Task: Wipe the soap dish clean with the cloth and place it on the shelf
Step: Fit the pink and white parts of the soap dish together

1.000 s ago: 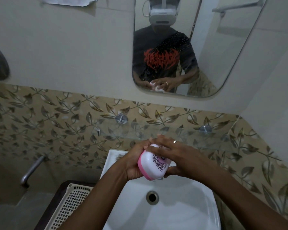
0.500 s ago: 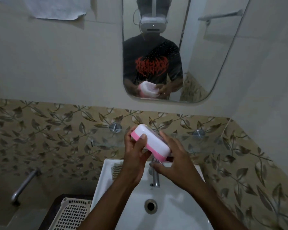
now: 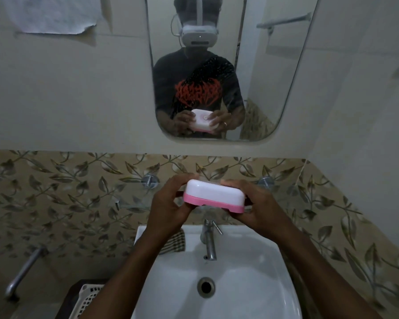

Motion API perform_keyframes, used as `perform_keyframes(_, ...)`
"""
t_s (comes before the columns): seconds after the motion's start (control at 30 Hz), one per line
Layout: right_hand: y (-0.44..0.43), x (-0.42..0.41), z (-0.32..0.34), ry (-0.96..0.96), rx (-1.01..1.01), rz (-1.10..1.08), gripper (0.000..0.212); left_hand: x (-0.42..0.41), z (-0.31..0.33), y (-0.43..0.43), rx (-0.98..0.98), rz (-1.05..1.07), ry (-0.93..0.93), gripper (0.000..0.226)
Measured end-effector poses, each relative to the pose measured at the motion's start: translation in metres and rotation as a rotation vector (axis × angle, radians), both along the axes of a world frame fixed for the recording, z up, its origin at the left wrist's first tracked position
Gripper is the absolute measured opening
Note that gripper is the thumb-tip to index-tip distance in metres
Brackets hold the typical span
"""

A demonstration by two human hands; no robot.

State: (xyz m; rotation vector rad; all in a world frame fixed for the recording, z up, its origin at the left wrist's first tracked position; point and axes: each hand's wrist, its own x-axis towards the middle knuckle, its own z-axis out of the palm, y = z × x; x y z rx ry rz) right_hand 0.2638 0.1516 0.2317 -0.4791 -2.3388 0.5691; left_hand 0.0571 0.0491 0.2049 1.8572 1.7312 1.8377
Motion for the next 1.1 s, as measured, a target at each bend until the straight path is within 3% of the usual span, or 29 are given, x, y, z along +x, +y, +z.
perform_keyframes(0.23, 0.005, -0.001, -0.007, -0.022, -0.069, 0.035, 0.062, 0.000, -0.010, 0.002, 0.012, 0.043, 0.054, 0.040)
perform_keyframes(0.37, 0.008, -0.001, -0.014, 0.008, -0.339, 0.058, 0.076, 0.001, -0.014, 0.007, 0.041, 0.049, 0.020, 0.040)
perform_keyframes(0.47, 0.018, -0.002, -0.020, 0.120, -0.455, 0.020, 0.064, -0.002, -0.014, 0.017, -0.015, 0.015, 0.080, 0.043)
perform_keyframes(0.53, 0.029, -0.004, -0.023, 0.170, -0.475, -0.005, 0.061, -0.010, -0.012, 0.025, -0.115, -0.060, 0.091, 0.054)
perform_keyframes(0.6, 0.042, -0.005, -0.025, 0.209, -0.496, -0.016, 0.059, -0.014, -0.010, 0.033, -0.246, -0.143, -0.037, 0.068)
perform_keyframes(0.7, 0.061, -0.009, -0.031, 0.221, -0.485, -0.031, 0.063, -0.019, -0.006, 0.051, -0.323, -0.144, -0.219, 0.061)
perform_keyframes(0.87, 0.090, -0.024, -0.049, 0.141, -0.345, -0.124, 0.068, -0.024, -0.021, 0.082, -0.391, -0.056, -0.219, 0.057)
perform_keyframes(1.1, 0.108, -0.036, -0.081, 0.062, -0.404, -0.177, 0.060, -0.030, -0.052, 0.106, -0.450, -0.017, -0.218, 0.062)
